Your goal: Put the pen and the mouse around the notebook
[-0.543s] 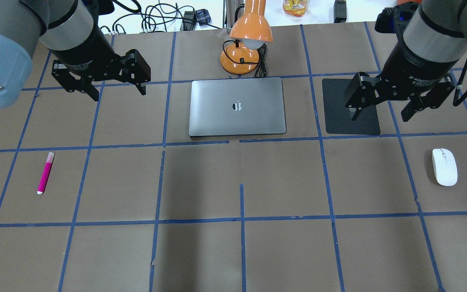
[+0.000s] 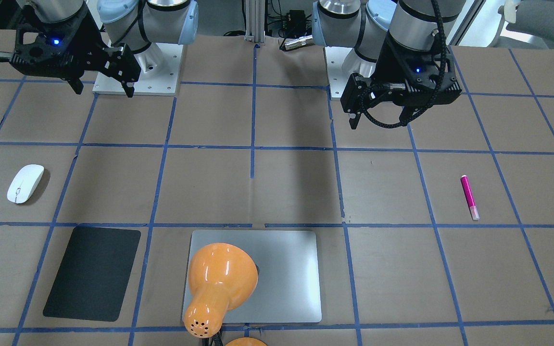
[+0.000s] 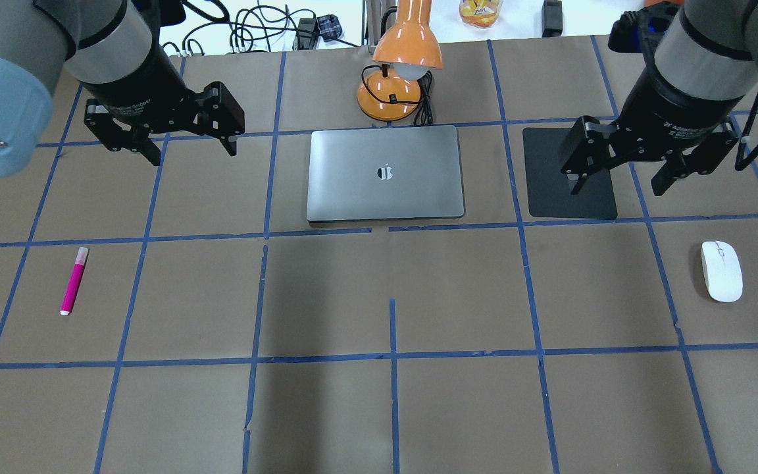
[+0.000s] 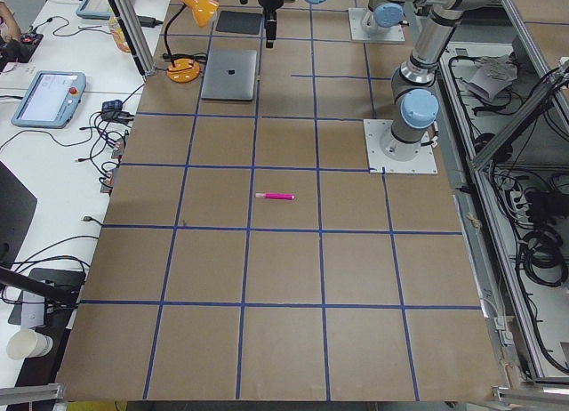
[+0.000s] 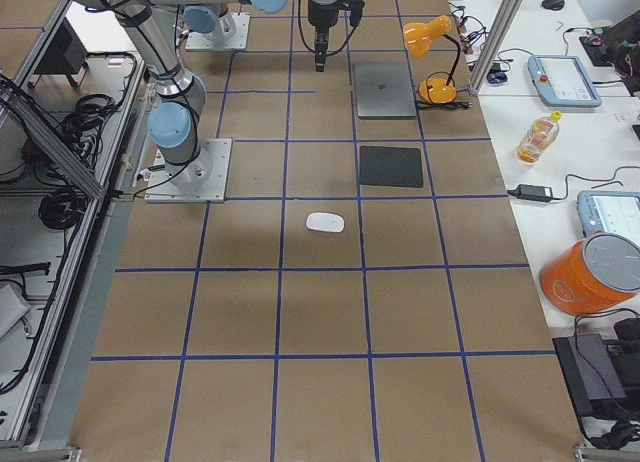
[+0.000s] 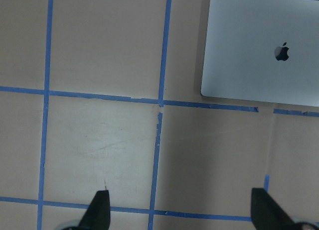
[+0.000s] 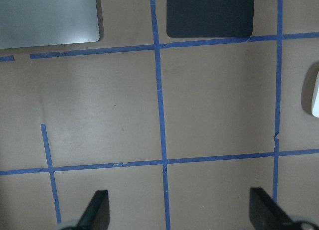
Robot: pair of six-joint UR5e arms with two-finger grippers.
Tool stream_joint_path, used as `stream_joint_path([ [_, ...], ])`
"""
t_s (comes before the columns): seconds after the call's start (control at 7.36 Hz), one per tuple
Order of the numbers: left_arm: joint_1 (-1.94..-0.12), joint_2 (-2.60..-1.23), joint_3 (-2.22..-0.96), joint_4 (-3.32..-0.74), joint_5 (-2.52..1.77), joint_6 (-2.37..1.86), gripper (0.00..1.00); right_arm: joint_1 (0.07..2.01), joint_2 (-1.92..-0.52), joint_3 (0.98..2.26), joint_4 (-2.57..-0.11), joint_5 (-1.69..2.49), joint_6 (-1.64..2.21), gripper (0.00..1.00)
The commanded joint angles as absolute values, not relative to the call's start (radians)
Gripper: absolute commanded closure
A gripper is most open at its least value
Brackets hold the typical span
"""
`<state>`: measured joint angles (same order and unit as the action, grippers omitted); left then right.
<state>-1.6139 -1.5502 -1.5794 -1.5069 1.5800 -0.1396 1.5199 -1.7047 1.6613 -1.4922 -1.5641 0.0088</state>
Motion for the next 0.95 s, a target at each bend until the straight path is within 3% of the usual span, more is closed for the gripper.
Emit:
stream_joint_path([
  [0.0, -1.599, -1.549, -1.595, -1.503, 1.583, -0.137, 0.0, 1.519, -1.701, 1.663, -1.483, -1.563, 0.005, 0.0],
  [0.41, -1.502, -1.572, -1.67, -1.418, 1.579, 0.032, 0.0, 1.325, -1.68, 1.721, -1.519, -1.691, -0.026, 0.0],
  [0.81, -1.28, -1.645, -1.753, -1.361, 1.562, 0.209, 0.0, 1.105, -1.602, 1.862, -1.832, -1.686, -0.288, 0.0],
])
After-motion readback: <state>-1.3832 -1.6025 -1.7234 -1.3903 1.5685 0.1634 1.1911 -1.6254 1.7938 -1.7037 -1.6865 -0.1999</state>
